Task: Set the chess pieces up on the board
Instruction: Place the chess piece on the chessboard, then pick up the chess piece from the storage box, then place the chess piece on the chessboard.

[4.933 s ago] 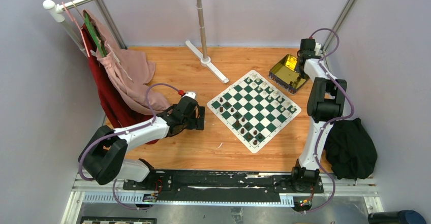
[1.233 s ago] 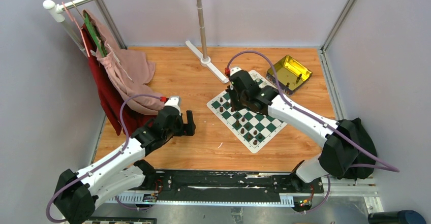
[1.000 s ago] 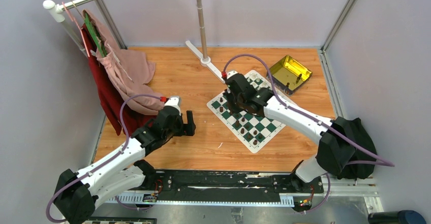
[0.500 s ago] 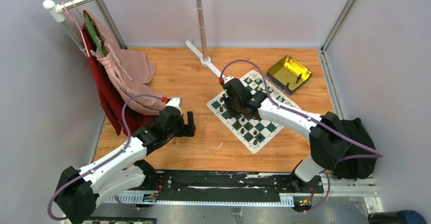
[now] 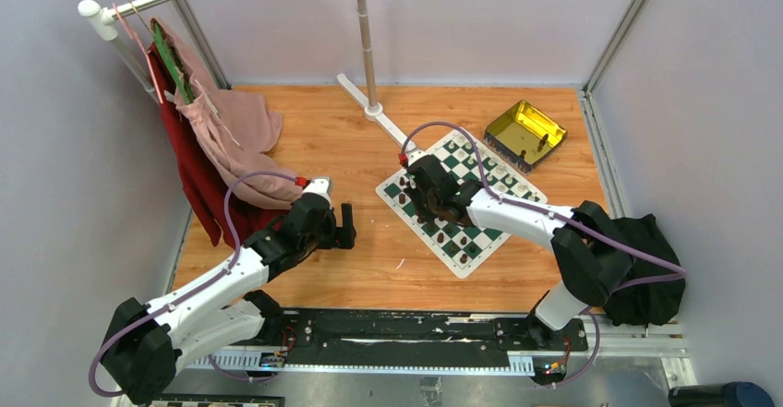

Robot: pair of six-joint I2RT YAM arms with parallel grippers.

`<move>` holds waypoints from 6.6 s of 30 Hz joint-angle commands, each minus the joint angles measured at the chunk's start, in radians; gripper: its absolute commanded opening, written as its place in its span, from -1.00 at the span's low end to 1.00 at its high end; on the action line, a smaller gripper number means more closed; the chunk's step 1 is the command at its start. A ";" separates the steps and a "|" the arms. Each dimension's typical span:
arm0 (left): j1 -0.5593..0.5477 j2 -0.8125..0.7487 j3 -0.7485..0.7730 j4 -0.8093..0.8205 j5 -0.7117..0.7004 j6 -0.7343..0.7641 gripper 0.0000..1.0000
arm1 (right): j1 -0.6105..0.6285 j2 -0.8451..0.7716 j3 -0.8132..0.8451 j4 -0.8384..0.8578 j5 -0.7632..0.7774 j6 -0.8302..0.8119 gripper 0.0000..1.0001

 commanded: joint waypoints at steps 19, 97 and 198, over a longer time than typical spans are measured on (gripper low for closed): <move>0.001 0.015 -0.020 0.027 0.019 0.010 1.00 | -0.008 0.029 -0.053 0.113 0.025 -0.042 -1.00; 0.030 0.143 0.054 0.054 -0.036 0.049 1.00 | -0.802 0.469 0.777 -0.228 0.275 0.050 0.03; 0.043 -0.122 -0.043 -0.100 0.022 -0.078 1.00 | -0.303 0.008 0.395 -0.301 -0.153 -0.119 -1.00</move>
